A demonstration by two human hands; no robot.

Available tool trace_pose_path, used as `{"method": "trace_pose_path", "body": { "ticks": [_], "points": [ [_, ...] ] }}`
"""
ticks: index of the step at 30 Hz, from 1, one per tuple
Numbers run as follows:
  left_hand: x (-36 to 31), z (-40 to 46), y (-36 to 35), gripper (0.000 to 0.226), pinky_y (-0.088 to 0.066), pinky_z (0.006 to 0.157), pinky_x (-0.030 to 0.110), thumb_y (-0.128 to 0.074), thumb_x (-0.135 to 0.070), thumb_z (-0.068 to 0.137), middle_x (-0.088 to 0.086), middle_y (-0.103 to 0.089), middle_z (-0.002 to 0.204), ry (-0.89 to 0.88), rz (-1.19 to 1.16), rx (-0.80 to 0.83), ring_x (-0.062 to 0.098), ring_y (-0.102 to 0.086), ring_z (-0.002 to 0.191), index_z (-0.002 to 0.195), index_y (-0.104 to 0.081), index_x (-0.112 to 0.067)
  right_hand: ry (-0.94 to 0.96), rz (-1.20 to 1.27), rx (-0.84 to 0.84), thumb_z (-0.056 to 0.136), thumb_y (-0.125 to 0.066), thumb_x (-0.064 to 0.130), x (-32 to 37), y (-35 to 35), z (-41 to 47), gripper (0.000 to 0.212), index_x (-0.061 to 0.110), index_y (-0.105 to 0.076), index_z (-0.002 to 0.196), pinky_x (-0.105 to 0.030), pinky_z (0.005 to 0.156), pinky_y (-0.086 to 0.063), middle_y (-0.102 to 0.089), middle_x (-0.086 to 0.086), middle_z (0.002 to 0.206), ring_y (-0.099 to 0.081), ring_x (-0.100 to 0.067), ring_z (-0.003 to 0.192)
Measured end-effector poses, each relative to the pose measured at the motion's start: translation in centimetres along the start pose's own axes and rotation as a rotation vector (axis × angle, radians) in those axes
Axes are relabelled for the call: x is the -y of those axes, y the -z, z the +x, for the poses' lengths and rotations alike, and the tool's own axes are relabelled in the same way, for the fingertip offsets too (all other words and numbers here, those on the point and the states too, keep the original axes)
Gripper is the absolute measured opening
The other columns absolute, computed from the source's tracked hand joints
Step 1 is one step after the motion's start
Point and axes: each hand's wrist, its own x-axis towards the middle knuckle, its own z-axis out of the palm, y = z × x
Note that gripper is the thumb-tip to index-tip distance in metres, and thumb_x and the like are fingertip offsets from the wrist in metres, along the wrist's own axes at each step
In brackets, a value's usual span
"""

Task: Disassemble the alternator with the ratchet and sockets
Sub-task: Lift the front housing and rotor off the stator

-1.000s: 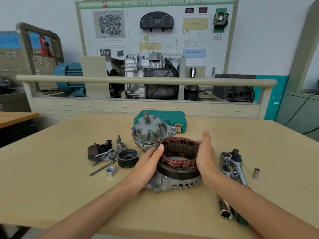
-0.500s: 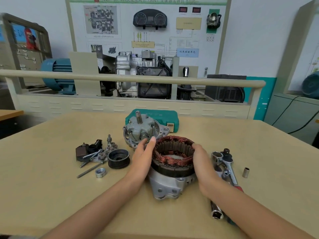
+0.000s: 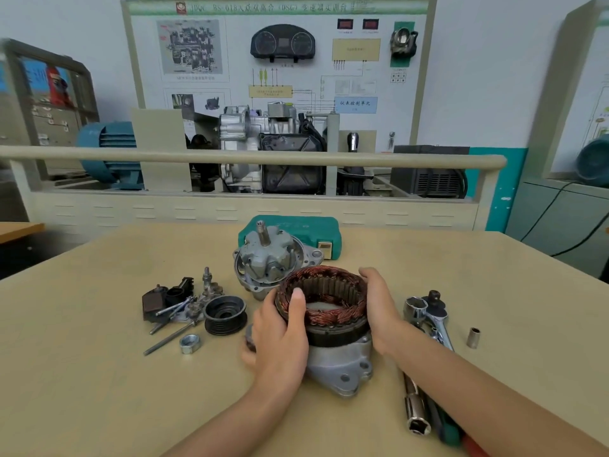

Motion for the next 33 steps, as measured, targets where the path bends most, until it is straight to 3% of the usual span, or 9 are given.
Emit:
{"method": "trace_pose_path", "body": {
  "ticks": [4,7,11,17,19,21,23,26,33],
  "points": [
    [-0.2,1.2,0.4,0.043,-0.019,0.110,0.042,-0.022,-0.048,0.097,-0.001,-0.047,0.121,0.060,0.051,-0.049,0.020,-0.036,0.127,0.120,-0.049,-0.024,0.034,-0.064,-0.122,0.096,-0.026,0.037,-0.4,-0.1,-0.7,0.041,0.011,-0.053,0.078,-0.033,0.076,-0.045,-0.062,-0.014,0.087,-0.059,-0.026,0.087],
    [0.1,2.3,1.6,0.042,-0.030,0.093,0.033,-0.017,-0.055,0.096,-0.009,-0.055,0.110,-0.015,0.051,0.074,0.014,-0.045,0.110,0.105,-0.049,-0.030,0.089,-0.109,-0.155,0.098,-0.022,0.037,-2.0,-0.5,-1.8,0.045,0.011,-0.055,0.113,-0.037,0.092,-0.045,-0.061,-0.010,0.111,-0.055,-0.024,0.104],
    [0.3,2.8,2.3,0.063,-0.030,0.104,0.036,-0.009,-0.066,0.091,-0.004,-0.053,0.136,0.013,0.156,0.221,0.018,-0.044,0.128,0.132,-0.049,-0.039,0.233,-0.104,-0.145,0.099,-0.027,0.039,-3.2,-0.6,-2.8,0.022,0.024,-0.040,0.109,-0.024,0.066,-0.038,-0.052,0.008,0.093,-0.048,-0.004,0.083],
    [1.2,1.0,2.6,0.074,-0.034,0.100,0.035,-0.003,-0.069,0.082,-0.002,-0.054,0.127,-0.180,0.322,0.181,0.018,-0.045,0.119,0.125,-0.049,-0.030,0.144,-0.202,-0.057,0.097,-0.023,0.046,-2.3,-0.3,-1.4,0.047,0.019,-0.057,0.115,-0.035,0.092,-0.044,-0.062,-0.003,0.107,-0.055,-0.019,0.101],
    [1.8,0.9,3.4,0.070,-0.037,0.094,0.034,-0.006,-0.073,0.077,-0.006,-0.056,0.113,-0.272,0.356,0.167,0.017,-0.048,0.110,0.113,-0.050,-0.032,0.108,-0.210,0.022,0.097,-0.022,0.049,-1.8,0.2,-0.8,0.047,0.024,-0.062,0.101,-0.029,0.081,-0.044,-0.065,-0.001,0.098,-0.056,-0.014,0.093],
    [2.1,1.3,3.9,0.070,-0.035,0.097,0.030,-0.012,-0.075,0.075,-0.013,-0.053,0.118,-0.304,0.314,0.188,0.011,-0.045,0.117,0.121,-0.047,-0.035,0.080,-0.235,0.066,0.097,-0.021,0.050,-0.5,0.8,-0.2,0.045,0.025,-0.057,0.086,-0.028,0.079,-0.039,-0.061,0.002,0.088,-0.051,-0.009,0.082],
    [2.2,1.5,4.1,0.077,-0.026,0.107,0.023,-0.019,-0.079,0.074,-0.027,-0.036,0.133,-0.302,0.243,0.242,-0.003,-0.030,0.129,0.141,-0.026,-0.042,0.150,-0.431,0.040,0.100,-0.029,0.038,0.9,1.3,0.9,0.036,0.017,-0.058,0.097,-0.031,0.090,-0.036,-0.062,-0.005,0.107,-0.051,-0.013,0.090],
    [1.9,1.2,4.3,0.064,-0.021,0.094,-0.001,-0.035,-0.090,0.065,-0.059,-0.019,0.120,-0.335,0.168,0.349,-0.033,-0.020,0.116,0.120,-0.006,-0.074,0.336,-0.758,0.067,0.096,-0.043,0.013,2.4,2.2,2.9,0.039,0.014,-0.044,0.135,-0.031,0.103,-0.033,-0.042,-0.009,0.141,-0.041,-0.022,0.126],
    [1.9,1.2,4.5,0.087,-0.022,0.084,-0.011,-0.072,-0.066,0.057,-0.059,-0.027,0.122,-0.445,0.078,0.432,-0.032,-0.026,0.117,0.113,-0.008,-0.083,0.378,-1.313,0.270,0.095,-0.051,0.012,1.3,2.6,5.9,0.037,0.011,-0.050,0.132,-0.027,0.104,-0.035,-0.051,-0.009,0.137,-0.047,-0.021,0.124]
  ]
}}
